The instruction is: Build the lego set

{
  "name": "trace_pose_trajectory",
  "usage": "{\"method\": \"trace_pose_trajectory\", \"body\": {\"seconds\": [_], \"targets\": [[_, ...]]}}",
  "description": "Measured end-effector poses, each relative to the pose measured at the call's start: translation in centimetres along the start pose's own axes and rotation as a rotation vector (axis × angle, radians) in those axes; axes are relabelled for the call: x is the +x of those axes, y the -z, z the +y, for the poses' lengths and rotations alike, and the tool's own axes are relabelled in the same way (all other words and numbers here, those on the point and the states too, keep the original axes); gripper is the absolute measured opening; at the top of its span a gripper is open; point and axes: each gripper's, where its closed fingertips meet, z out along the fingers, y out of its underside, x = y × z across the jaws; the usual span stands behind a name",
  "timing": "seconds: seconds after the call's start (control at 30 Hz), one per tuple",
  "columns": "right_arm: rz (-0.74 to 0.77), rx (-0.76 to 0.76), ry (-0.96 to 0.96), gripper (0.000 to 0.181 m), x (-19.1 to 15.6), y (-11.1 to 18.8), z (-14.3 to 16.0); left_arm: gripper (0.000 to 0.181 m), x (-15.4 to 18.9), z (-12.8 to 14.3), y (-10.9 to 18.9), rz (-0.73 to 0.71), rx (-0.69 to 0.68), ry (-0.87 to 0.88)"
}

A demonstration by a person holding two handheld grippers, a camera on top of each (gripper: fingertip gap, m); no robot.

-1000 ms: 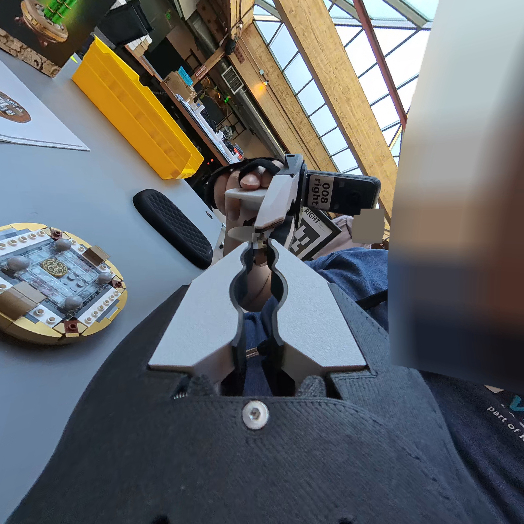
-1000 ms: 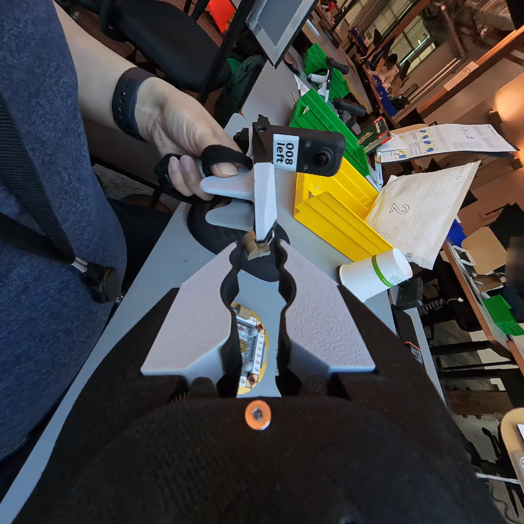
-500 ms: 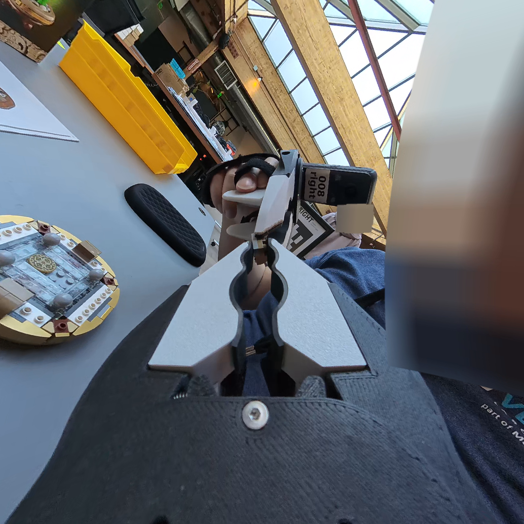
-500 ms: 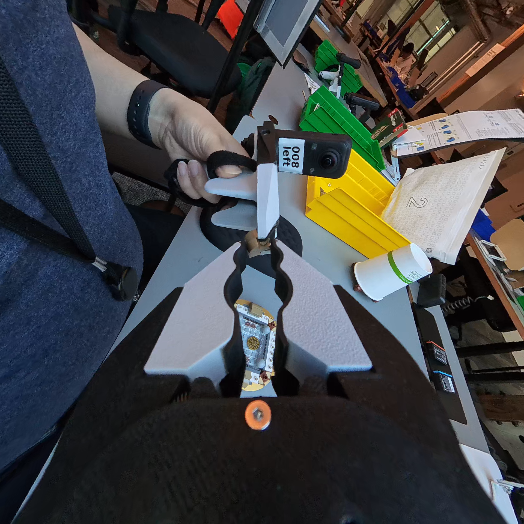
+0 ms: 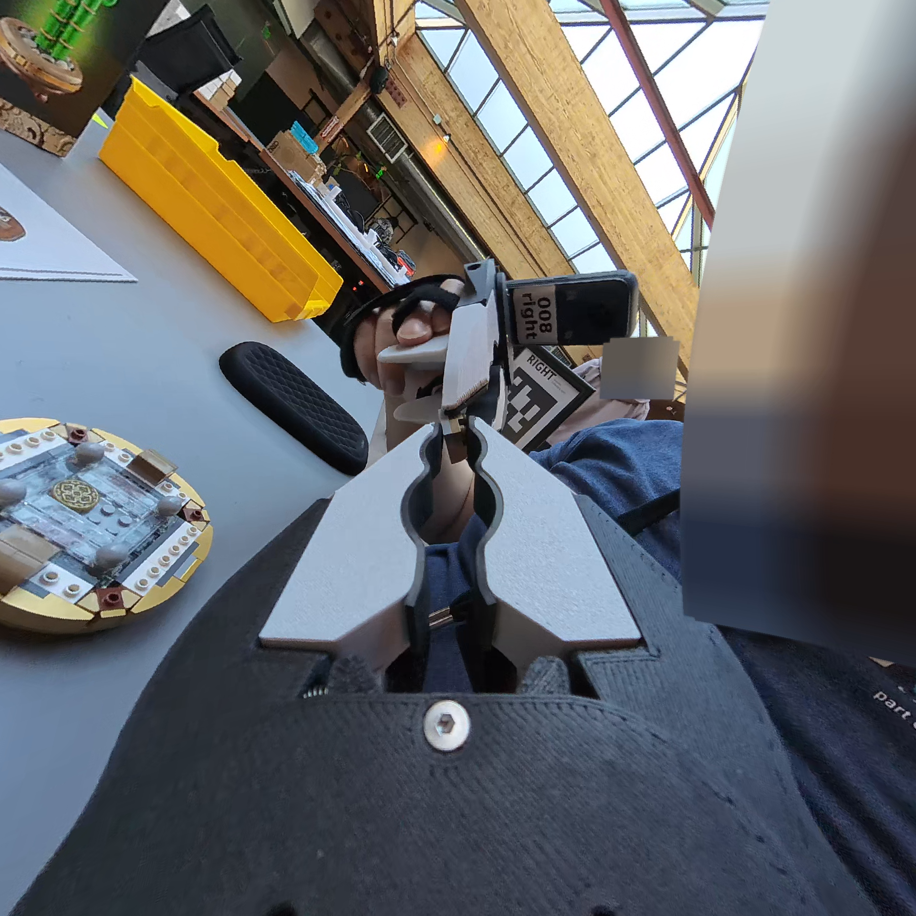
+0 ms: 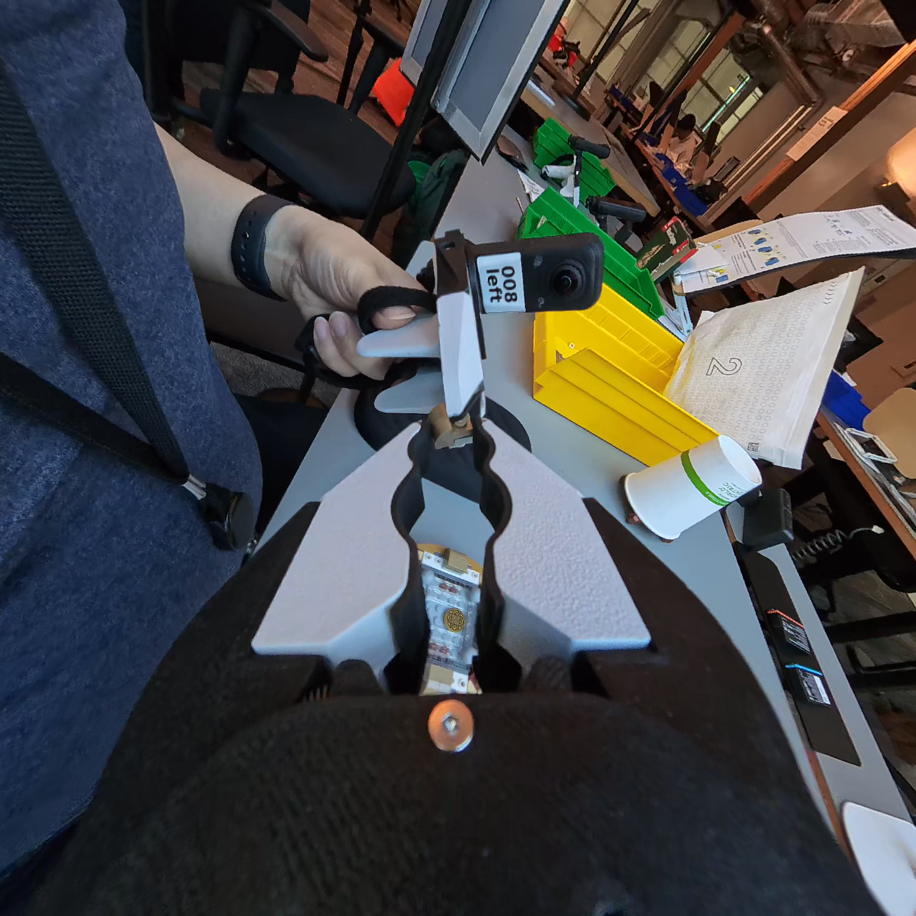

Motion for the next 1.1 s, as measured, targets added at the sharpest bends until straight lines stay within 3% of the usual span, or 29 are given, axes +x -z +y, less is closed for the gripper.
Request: {"method": "trace_pose_trajectory", "body": {"seconds": [0.6,1.1], "targets": [[0.05,0.028,-0.048,0.016,0.01,-0.01,-0.16,0.008,0.22,0.04,0.0,-0.032,-0.006,-0.086],[0.205,-0.012,0.112,0.016,0.11,-0.28,-0.79,0.008,0.79,0.04,0.35,-0.076,-0.014,-0.241]]}}
